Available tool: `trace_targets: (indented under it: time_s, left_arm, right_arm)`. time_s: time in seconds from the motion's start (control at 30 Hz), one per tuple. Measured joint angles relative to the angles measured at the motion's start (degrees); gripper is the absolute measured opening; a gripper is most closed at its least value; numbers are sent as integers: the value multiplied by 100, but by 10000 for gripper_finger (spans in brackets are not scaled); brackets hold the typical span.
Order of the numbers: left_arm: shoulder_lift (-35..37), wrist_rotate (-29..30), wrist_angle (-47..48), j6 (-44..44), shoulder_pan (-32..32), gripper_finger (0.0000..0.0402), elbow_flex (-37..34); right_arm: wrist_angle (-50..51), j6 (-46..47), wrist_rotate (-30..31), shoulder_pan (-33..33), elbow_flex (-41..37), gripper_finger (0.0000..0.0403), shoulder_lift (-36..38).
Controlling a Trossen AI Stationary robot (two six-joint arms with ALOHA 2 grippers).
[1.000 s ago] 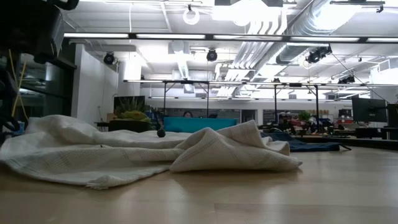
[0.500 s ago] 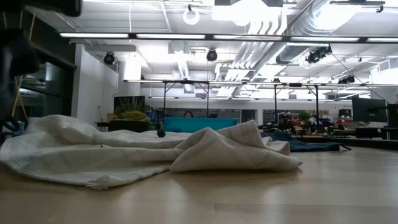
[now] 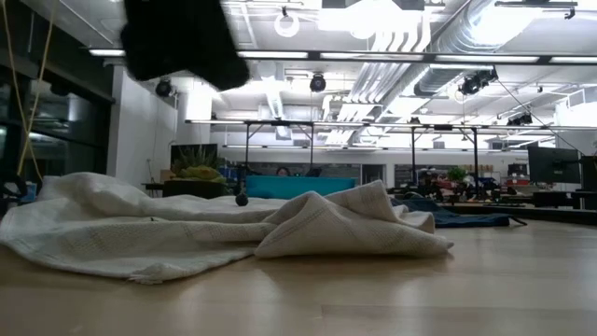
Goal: Pick and placing Produce into tupperware
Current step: Put the blackberry into the blue bin
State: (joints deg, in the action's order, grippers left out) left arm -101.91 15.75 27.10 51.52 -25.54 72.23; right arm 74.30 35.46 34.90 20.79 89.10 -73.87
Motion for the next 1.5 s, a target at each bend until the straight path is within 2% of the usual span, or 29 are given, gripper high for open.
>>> trace_targets:
  time_s: [0.43,1.17,1.5]
  left_arm:
    - [0,-296,250,-1140,827,94,716]
    - [169,-757,2079,-2737,1964,94,1947]
    - [175,-782,3091,-3352,2579,94,2666]
  right_arm:
    - [-9,7,-46,-2,0,213,0]
    - [-7,-99,-46,-2,2,213,0]
    - [-39,-333,-46,-217,2,213,2]
